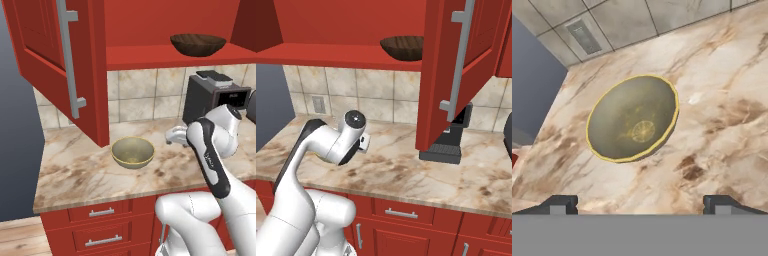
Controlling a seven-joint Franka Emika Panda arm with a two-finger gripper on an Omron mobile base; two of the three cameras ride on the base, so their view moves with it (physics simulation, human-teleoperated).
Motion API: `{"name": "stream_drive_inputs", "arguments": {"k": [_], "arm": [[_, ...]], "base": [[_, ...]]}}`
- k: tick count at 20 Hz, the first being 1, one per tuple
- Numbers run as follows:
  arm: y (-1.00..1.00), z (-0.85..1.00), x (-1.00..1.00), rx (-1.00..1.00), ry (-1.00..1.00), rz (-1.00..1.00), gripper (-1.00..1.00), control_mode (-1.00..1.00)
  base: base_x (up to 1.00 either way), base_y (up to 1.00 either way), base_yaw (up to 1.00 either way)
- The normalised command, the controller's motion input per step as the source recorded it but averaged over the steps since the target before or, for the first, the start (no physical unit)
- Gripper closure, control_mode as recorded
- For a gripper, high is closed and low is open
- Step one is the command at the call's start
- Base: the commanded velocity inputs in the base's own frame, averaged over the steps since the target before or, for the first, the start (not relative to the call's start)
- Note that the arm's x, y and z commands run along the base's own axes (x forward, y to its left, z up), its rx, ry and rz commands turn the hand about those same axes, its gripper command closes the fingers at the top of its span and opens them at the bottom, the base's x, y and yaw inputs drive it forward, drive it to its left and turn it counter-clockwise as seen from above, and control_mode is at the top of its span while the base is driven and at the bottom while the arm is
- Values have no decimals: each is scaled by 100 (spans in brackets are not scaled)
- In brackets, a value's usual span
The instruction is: Open the cabinet. Pick the bowls from the counter and place them in the cabinet. Then close the cabinet.
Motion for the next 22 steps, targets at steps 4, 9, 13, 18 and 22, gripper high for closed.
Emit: {"name": "stream_drive_inputs", "arguments": {"k": [4, 9, 13, 18, 22], "arm": [[5, -19, 29, 0, -7, 0, -100, -100], [6, -5, 32, 0, 25, -3, -100, -100], [2, -25, 27, 0, 20, -2, -100, -100], [0, -26, 21, 0, 15, 0, -100, -100], [0, -40, 10, 0, 0, 0, -100, -100]], "base": [[0, 0, 0], [0, 0, 0], [0, 0, 0], [0, 0, 0], [0, 0, 0]]}}
